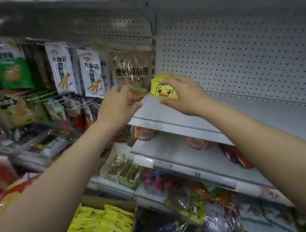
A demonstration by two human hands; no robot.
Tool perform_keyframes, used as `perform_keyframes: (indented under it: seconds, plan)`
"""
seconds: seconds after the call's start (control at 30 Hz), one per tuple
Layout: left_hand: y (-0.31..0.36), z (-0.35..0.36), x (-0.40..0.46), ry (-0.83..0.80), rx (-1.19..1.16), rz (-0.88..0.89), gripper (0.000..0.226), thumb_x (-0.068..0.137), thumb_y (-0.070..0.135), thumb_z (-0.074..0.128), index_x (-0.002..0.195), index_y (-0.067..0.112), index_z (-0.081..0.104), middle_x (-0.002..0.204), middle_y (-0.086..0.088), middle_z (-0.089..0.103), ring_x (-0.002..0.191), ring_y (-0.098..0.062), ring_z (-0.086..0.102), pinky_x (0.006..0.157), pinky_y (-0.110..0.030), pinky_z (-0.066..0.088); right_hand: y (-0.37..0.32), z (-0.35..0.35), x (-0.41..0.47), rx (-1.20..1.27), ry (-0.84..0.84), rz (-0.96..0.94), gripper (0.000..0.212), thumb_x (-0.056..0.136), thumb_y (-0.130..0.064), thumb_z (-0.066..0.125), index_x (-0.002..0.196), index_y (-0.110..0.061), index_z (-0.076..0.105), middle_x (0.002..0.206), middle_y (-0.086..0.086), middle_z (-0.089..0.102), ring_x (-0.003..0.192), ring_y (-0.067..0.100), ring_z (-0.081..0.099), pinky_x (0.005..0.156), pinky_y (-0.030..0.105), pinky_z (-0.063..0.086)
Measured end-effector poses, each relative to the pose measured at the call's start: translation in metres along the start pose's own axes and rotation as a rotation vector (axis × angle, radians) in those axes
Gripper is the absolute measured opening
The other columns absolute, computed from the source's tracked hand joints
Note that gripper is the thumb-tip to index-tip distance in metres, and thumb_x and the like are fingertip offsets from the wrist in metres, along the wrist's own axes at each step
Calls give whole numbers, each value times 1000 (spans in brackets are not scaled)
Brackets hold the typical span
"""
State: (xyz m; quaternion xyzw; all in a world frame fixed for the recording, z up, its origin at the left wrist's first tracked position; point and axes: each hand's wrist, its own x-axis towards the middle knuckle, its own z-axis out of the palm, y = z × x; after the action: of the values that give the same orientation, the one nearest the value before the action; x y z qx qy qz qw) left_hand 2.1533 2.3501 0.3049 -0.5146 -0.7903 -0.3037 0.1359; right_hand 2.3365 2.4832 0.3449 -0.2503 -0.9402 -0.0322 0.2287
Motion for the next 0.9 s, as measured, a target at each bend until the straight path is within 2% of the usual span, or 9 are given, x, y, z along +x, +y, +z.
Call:
perform_keyframes:
  seconds: [0.1,0.23,0.33,0.5,0.67,0.9]
  plan:
    - [-9,-25,-53,2,56,3,58,87,51,59,135,22,45,131,-8,49,122,-31,44,99,-43,41,-34,3,-33,37,-23,-67,58,88,-55,58,139,-31,48,146,-1,46,136,27,38,113,45,31]
    - [-35,-59,-107,36,174,-5,52,85,51,59,126,22,50,121,-7,52,115,-32,48,94,-45,44,-88,17,-60,85,-72,-140,63,84,-61,53,137,-27,51,143,4,50,133,29,42,111,44,34]
    - [-56,-80,-135,27,240,-67,56,84,48,64,129,17,50,127,-11,51,116,-35,48,94,-48,46,-124,29,-63,116,-108,-153,58,89,-54,60,140,-28,48,147,2,45,136,26,37,111,40,32]
    - [-106,-99,-161,-4,244,-105,54,88,44,61,133,17,49,132,-10,48,121,-32,43,99,-44,41,-178,54,-44,143,-137,-209,60,91,-53,58,143,-27,43,151,-2,39,140,22,30,113,37,27]
    - [-185,-107,-158,-30,218,-145,55,87,45,61,134,20,48,134,-9,47,122,-31,43,101,-44,41,-240,104,-3,162,-205,-214,61,92,-54,56,145,-30,40,153,-2,35,143,20,27,114,39,28]
    - [-336,-98,-133,-141,200,-148,52,87,40,64,130,15,51,130,-11,50,120,-33,46,99,-42,39,-334,206,77,212,-344,-129,61,94,-49,58,147,-27,38,156,2,32,144,23,24,115,37,24]
